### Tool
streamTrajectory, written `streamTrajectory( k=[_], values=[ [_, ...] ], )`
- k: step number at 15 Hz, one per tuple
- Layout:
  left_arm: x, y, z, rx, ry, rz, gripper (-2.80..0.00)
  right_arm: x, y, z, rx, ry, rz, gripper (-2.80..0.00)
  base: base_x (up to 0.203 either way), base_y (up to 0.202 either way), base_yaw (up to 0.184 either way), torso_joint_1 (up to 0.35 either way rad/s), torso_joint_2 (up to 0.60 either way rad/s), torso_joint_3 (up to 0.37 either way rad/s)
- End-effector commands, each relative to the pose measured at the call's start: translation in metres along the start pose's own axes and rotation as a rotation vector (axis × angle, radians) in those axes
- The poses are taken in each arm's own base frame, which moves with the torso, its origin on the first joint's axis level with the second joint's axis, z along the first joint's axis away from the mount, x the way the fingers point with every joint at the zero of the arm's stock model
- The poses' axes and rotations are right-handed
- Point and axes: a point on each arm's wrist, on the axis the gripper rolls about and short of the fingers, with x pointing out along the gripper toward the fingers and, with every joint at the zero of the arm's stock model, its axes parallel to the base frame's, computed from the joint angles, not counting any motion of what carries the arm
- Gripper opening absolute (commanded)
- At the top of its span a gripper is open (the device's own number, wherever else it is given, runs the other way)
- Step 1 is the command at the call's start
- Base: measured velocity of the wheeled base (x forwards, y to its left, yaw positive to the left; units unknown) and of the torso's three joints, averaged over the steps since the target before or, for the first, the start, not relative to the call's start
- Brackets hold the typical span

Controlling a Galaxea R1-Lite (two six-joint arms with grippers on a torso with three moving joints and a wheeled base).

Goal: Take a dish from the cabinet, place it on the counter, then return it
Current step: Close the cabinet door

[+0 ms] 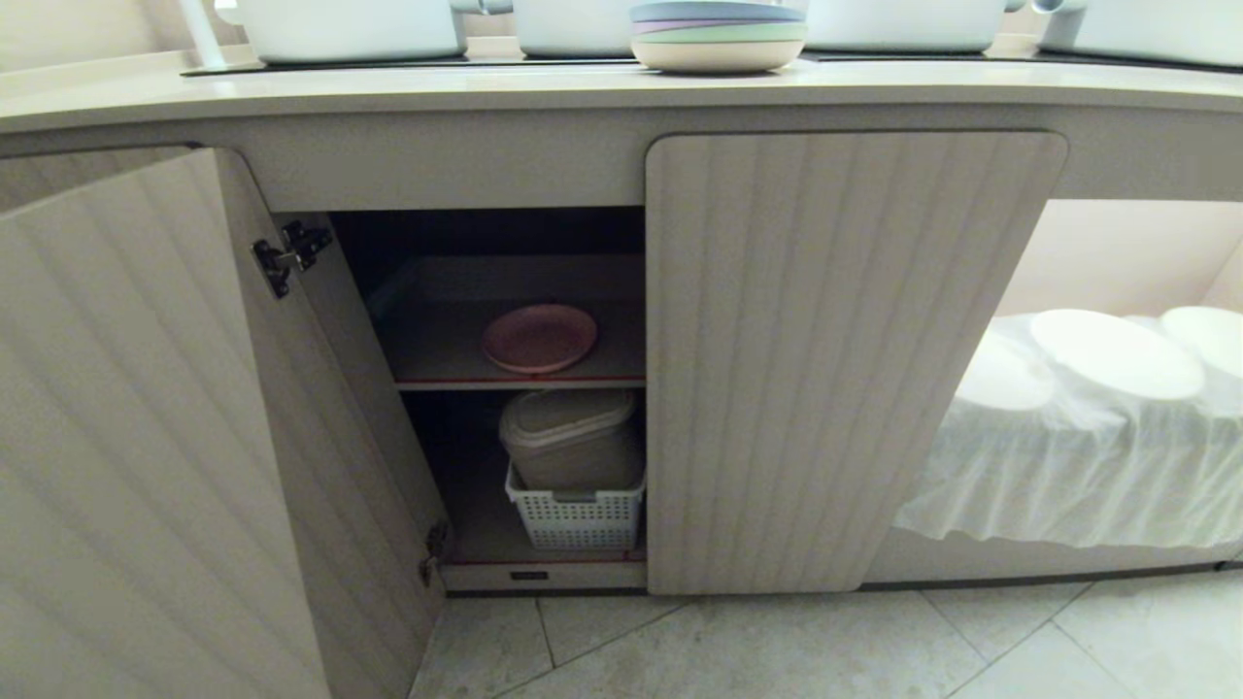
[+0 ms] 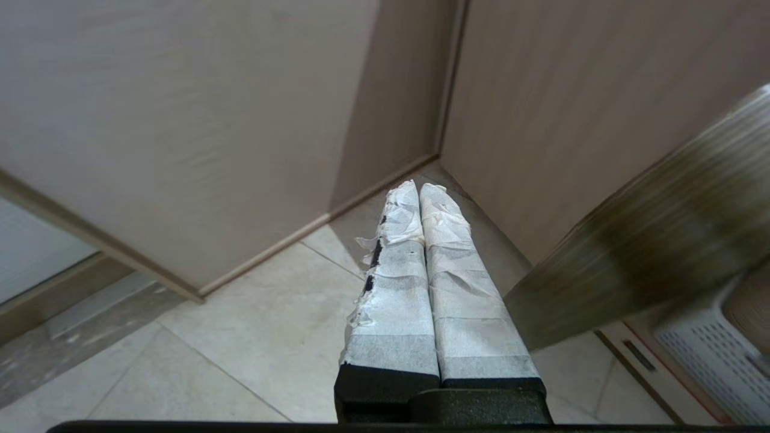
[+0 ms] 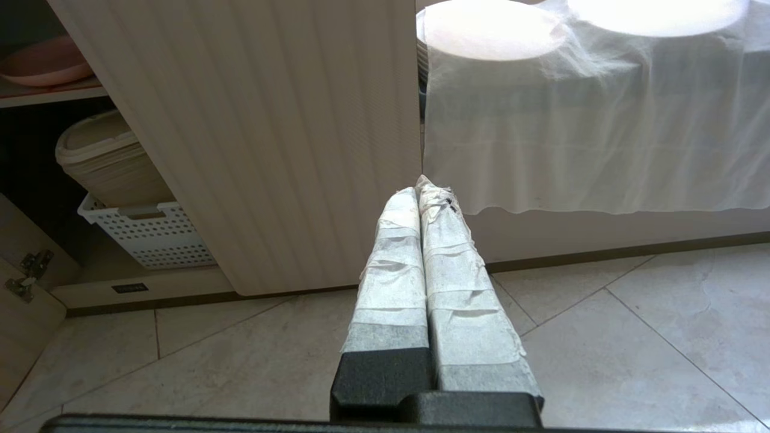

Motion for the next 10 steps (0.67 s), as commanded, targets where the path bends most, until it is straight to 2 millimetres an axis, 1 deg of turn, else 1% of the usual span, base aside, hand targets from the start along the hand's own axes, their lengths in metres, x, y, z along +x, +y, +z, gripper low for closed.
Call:
streamTrajectory(
  k=[1, 4, 7, 10],
  values=[
    [0.003, 0.0, -0.004, 0.011, 0.022, 0.001, -2.8, 0.0, 0.0, 0.0, 0.0, -0.001, 0.0, -2.8, 0.0, 0.0, 0.0, 0.0, 0.0, 0.0],
    [0.002, 0.0, -0.006, 0.031, 0.025, -0.018, -2.8, 0.0, 0.0, 0.0, 0.0, -0.001, 0.0, -2.8, 0.0, 0.0, 0.0, 0.0, 0.0, 0.0],
    [0.0, 0.0, -0.015, 0.062, 0.04, -0.06, -2.8, 0.0, 0.0, 0.0, 0.0, 0.001, 0.0, -2.8, 0.0, 0.0, 0.0, 0.0, 0.0, 0.0],
    [-0.003, -0.002, -0.019, 0.08, 0.041, -0.107, -2.8, 0.0, 0.0, 0.0, 0.0, 0.0, 0.0, -2.8, 0.0, 0.0, 0.0, 0.0, 0.0, 0.0]
  ],
)
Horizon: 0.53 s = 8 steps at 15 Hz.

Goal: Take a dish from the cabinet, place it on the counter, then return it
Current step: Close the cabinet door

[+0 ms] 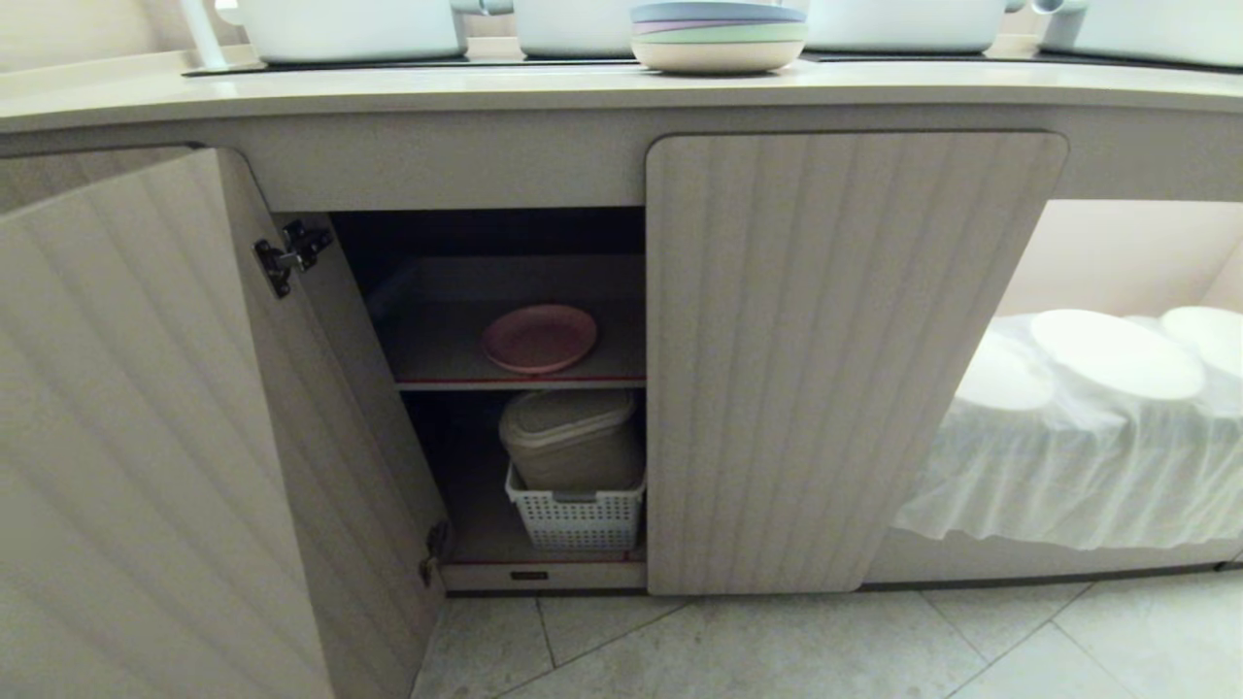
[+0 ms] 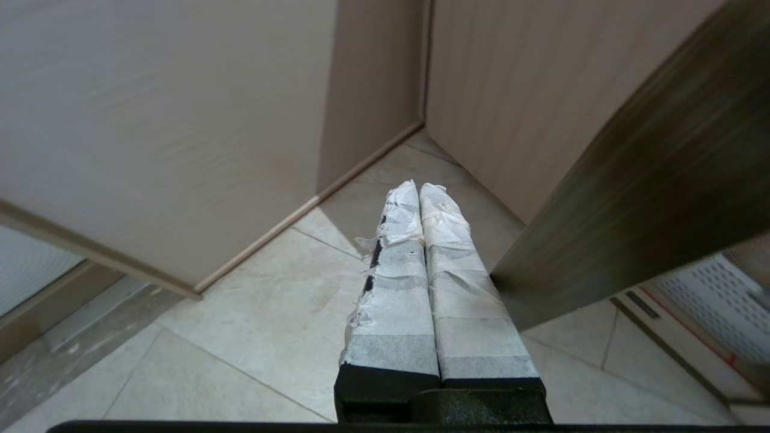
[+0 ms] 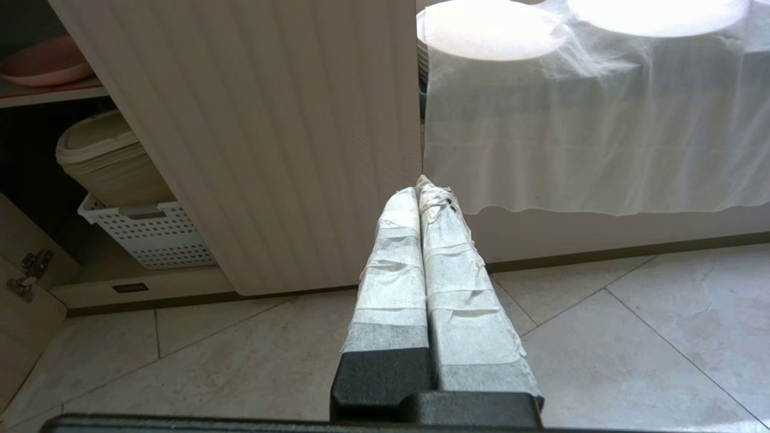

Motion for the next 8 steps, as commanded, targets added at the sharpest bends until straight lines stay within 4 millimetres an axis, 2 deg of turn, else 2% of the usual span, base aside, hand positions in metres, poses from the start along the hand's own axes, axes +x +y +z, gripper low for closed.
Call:
streamTrajectory(
  k=[1, 8],
  values=[
    [-0.0029, -0.0009, -0.0042, 0.008, -0.001, -0.042, -2.8, 0.0, 0.0, 0.0001, 0.0, -0.001, 0.0, -2.8, 0.0, 0.0, 0.0, 0.0, 0.0, 0.0],
    [-0.0119, -0.0022, -0.0129, -0.004, -0.018, -0.182, -2.8, 0.0, 0.0, 0.0001, 0.0, -0.001, 0.0, -2.8, 0.0, 0.0, 0.0, 0.0, 0.0, 0.0]
  ],
)
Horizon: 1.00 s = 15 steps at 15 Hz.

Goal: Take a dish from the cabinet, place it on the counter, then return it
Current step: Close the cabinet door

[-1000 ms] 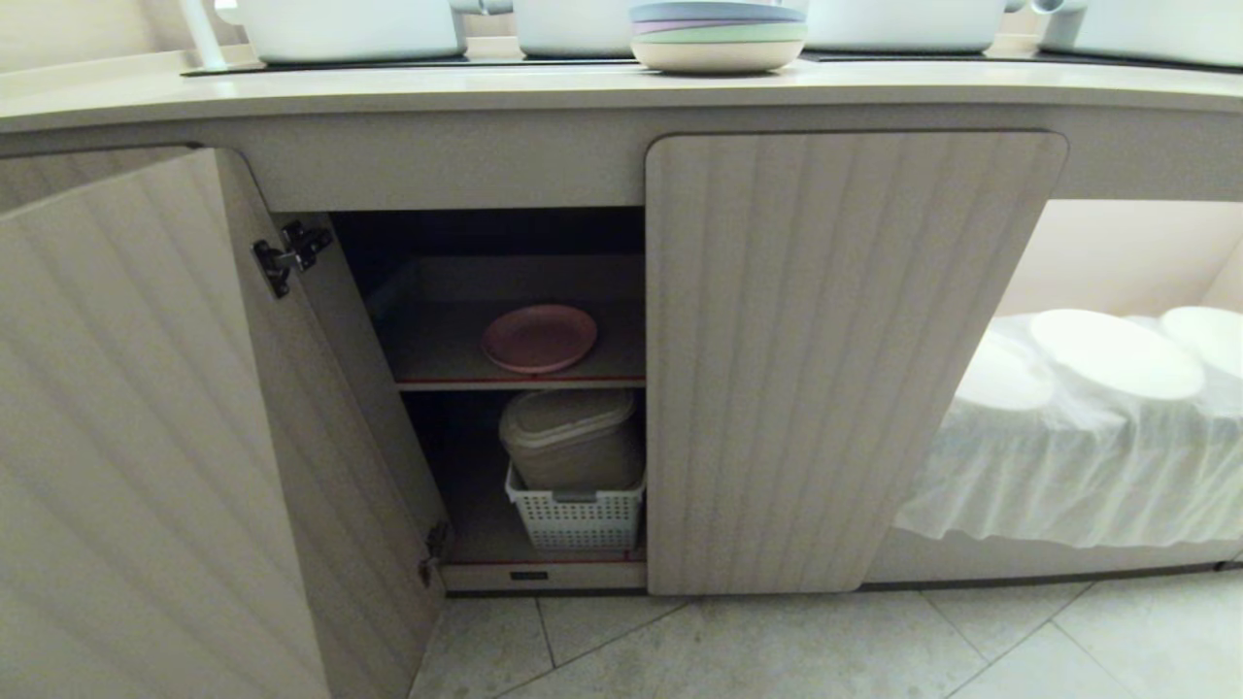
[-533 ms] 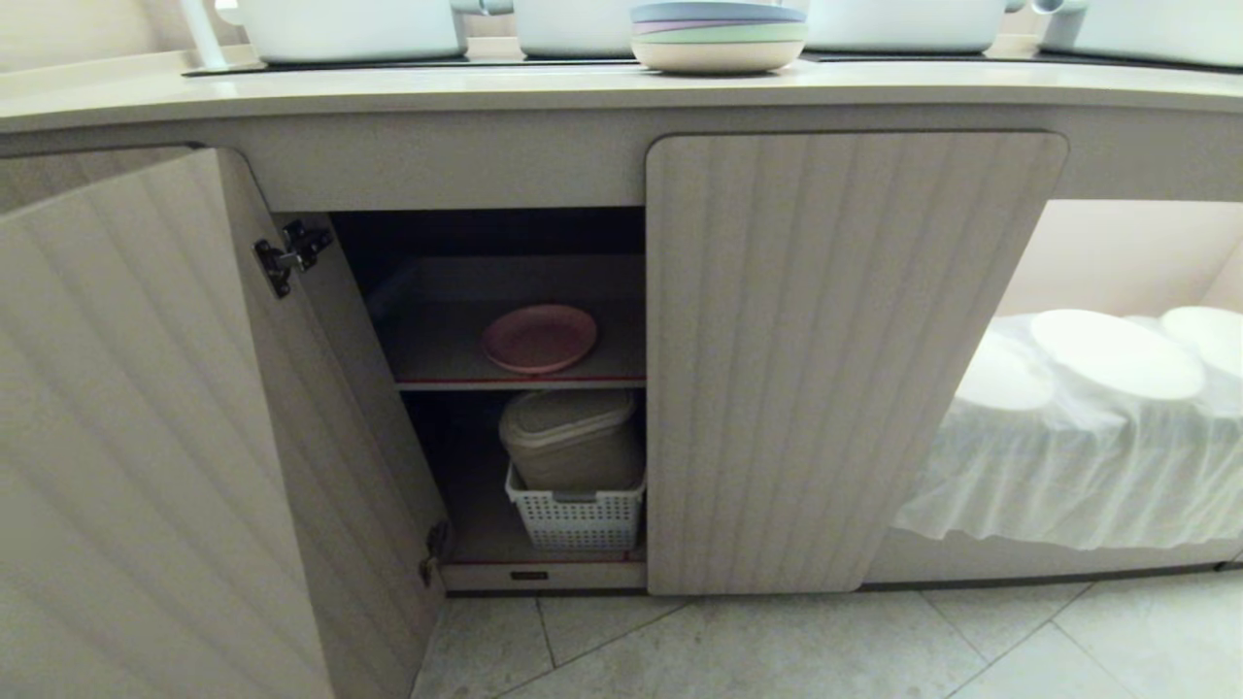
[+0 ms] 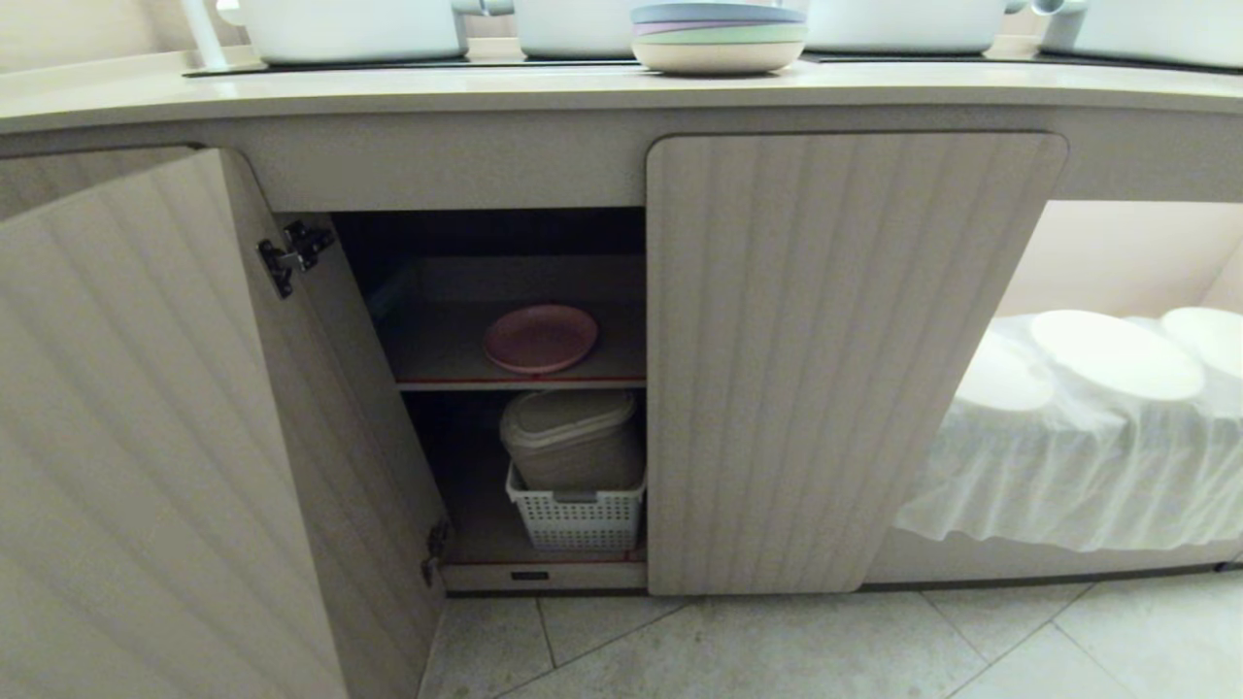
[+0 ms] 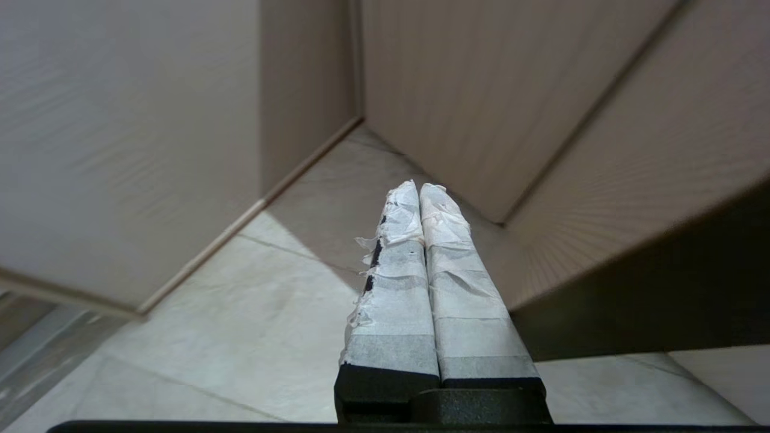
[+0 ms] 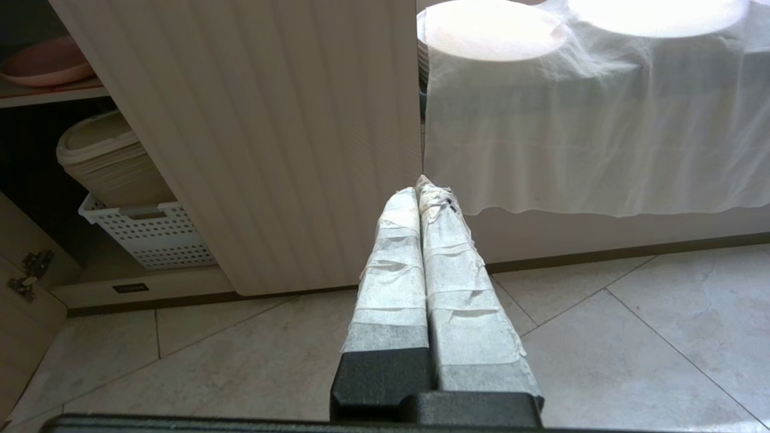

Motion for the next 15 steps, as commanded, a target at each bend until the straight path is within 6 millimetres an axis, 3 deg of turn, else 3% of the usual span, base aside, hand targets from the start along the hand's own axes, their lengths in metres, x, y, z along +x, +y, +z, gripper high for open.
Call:
streamTrajectory(
  k=[1, 15],
  values=[
    [-0.006, 0.0, -0.005, -0.001, -0.014, -0.03, -2.8, 0.0, 0.0, 0.0, 0.0, 0.0, 0.0, -2.8, 0.0, 0.0, 0.0, 0.0, 0.0, 0.0],
    [-0.031, 0.001, -0.025, -0.08, -0.106, -0.304, -2.8, 0.0, 0.0, 0.0, 0.0, 0.0, 0.0, -2.8, 0.0, 0.0, 0.0, 0.0, 0.0, 0.0]
  ],
)
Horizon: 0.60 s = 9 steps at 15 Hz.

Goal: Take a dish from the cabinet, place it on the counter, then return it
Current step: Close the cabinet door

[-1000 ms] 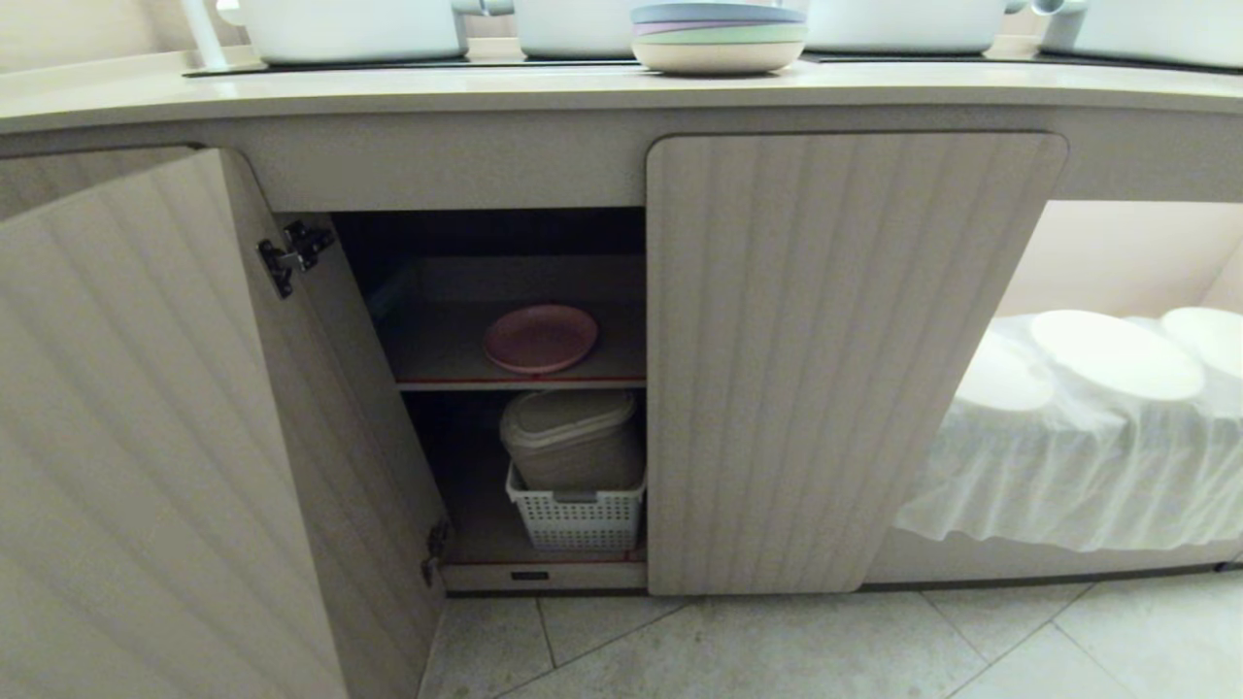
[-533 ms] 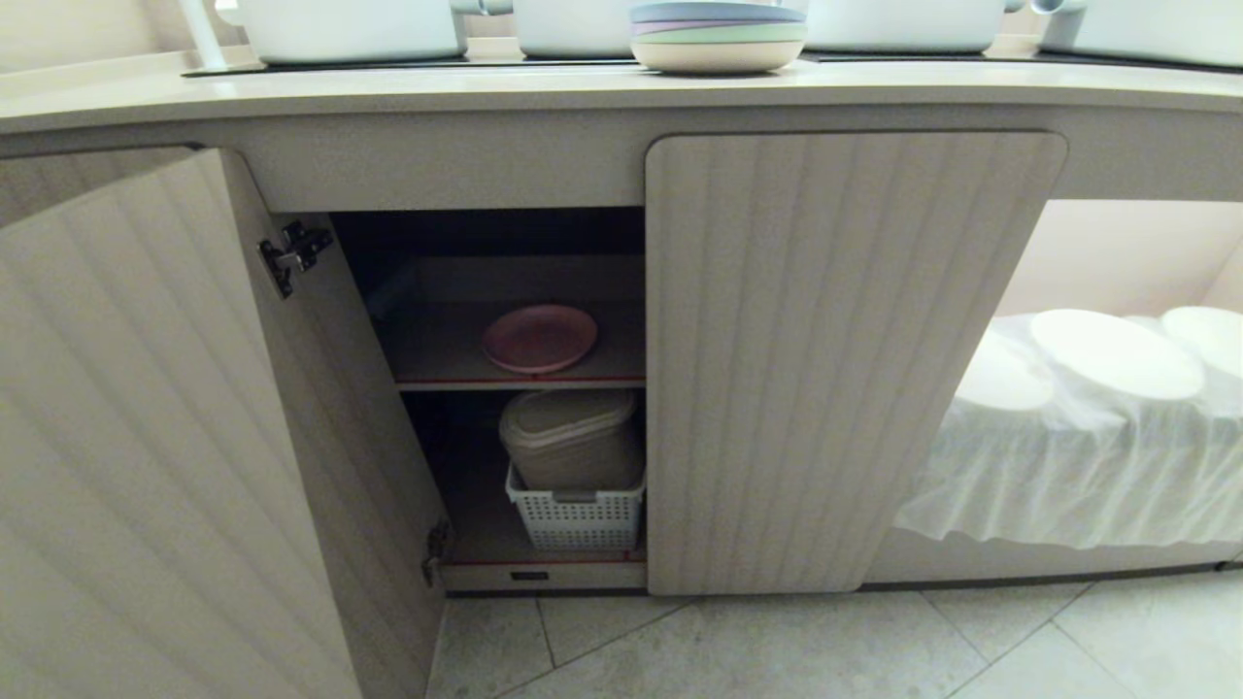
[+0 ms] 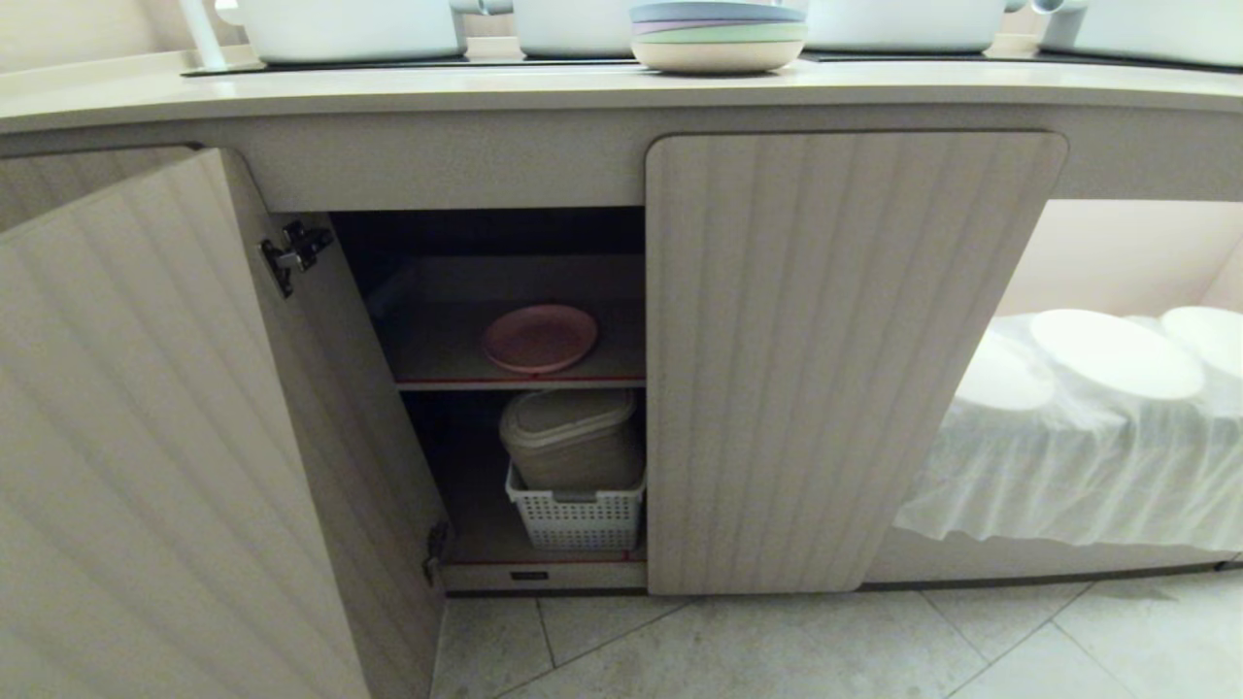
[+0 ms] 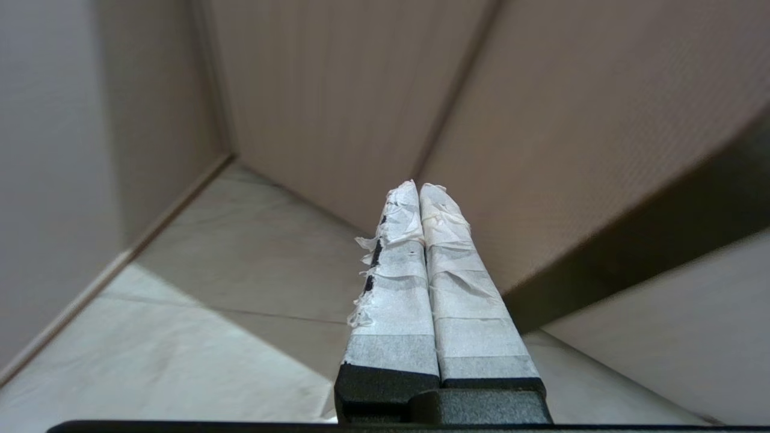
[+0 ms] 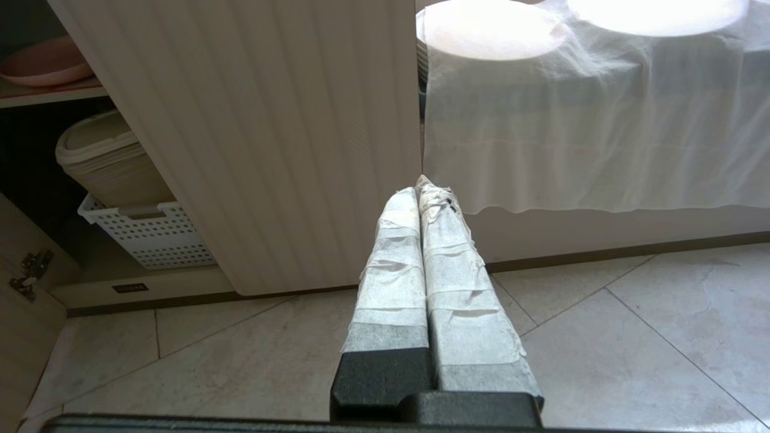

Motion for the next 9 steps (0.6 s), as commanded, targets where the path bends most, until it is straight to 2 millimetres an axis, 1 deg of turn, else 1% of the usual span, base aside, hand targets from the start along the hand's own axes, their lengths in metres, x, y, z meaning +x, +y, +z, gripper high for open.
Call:
streamTrajectory(
  k=[1, 4, 9],
  values=[
    [-0.006, 0.001, -0.004, -0.007, -0.016, -0.024, -2.8, 0.0, 0.0, 0.0, 0.0, -0.001, 0.0, -2.8, 0.0, 0.0, 0.0, 0.0, 0.0, 0.0],
    [-0.009, 0.001, -0.008, -0.007, -0.018, -0.039, -2.8, 0.0, 0.0, 0.0, 0.0, 0.001, 0.0, -2.8, 0.0, 0.0, 0.0, 0.0, 0.0, 0.0],
    [-0.02, 0.004, -0.015, -0.051, -0.048, -0.089, -2.8, 0.0, 0.0, 0.0, 0.0, -0.001, 0.0, -2.8, 0.0, 0.0, 0.0, 0.0, 0.0, 0.0]
  ],
)
